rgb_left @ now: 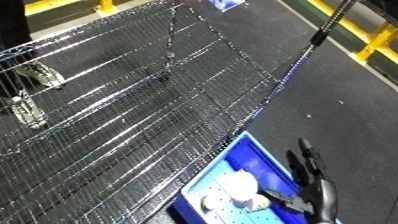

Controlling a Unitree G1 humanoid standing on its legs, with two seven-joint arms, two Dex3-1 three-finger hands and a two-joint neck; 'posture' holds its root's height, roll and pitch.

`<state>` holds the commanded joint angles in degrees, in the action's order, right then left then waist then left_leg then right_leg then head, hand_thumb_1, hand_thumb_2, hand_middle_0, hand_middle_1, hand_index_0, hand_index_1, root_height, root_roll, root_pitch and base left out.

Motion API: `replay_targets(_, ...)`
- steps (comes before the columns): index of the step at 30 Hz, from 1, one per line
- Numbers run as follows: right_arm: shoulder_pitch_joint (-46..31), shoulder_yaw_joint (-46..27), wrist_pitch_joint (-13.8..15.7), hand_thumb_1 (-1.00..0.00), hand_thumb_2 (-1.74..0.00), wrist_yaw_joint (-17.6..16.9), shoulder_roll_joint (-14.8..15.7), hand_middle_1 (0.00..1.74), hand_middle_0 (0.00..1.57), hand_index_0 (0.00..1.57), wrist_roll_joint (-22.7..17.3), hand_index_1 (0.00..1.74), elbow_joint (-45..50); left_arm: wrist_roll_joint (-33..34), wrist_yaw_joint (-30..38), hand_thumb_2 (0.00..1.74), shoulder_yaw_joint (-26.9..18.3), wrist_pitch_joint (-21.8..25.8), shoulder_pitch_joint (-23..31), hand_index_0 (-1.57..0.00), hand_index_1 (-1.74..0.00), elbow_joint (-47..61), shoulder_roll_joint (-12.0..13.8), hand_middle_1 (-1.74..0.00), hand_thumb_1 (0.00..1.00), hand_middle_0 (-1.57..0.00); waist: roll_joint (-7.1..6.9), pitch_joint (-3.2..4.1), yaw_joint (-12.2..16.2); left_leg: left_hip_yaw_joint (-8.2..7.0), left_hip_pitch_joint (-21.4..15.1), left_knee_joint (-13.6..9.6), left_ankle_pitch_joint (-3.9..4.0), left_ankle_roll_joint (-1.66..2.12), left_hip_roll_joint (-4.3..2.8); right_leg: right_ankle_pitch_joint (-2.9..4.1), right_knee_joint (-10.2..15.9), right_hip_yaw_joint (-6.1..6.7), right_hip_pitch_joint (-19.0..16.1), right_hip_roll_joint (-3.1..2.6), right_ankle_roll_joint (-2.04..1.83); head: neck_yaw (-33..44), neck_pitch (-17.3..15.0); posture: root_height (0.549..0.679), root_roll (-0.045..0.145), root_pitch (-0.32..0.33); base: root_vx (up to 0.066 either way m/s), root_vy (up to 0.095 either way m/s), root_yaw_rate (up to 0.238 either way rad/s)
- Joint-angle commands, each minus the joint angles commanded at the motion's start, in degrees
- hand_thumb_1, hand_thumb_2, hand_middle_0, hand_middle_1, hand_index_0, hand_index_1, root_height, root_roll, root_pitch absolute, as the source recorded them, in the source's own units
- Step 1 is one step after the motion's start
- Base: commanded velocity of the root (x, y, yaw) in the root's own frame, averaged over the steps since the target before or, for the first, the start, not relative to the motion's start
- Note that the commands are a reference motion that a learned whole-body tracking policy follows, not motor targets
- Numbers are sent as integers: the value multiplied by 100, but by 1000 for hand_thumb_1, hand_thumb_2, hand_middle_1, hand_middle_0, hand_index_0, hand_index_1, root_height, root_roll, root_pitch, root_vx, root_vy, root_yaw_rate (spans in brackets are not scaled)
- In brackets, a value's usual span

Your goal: Pick up the object and place it into the box

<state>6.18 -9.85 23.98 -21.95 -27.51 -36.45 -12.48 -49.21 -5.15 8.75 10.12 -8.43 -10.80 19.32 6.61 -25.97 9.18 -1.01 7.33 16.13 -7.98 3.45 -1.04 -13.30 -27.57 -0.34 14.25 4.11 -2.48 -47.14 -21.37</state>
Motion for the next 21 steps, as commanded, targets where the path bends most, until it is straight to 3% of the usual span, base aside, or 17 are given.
replay_targets(7, -81, -3, -49, 0, 0, 164, 33, 0, 0, 0, 30, 0, 84, -43, -46, 1740, -47, -26, 88, -1570, -1740, 21, 2, -1740, 1000, -1570, -5, 9, -20, 33, -4, 5, 11, 2, 4, -1, -9, -18, -15, 3, 14, 198, 74, 670, 82, 27, 33, 5, 19)
replay_targets(13, -97, 142, -111, 0, 0, 616, 77, 0, 0, 0, 176, 0, 472, -64, -38, 1740, -24, -31, 187, -1570, -1740, 102, -50, -1740, 1000, -1570, -16, 13, -72, 76, 15, 70, 3, 17, 11, -19, -20, -45, -50, 17, 41, 628, -24, 670, 85, 21, 46, 12, 21)
replay_targets(21, 18, 632, -364, 0, 0, 1222, 195, 0, 0, 0, 412, 0, 1013, -4, 11, 1740, -7, -138, 236, -1570, -1740, 234, -41, -1740, 1000, -1570, -198, 4, -274, 162, 121, 301, -70, -2, 11, -45, -109, -99, -69, 14, 75, 1317, -114, 669, 83, 9, 43, -40, 80)
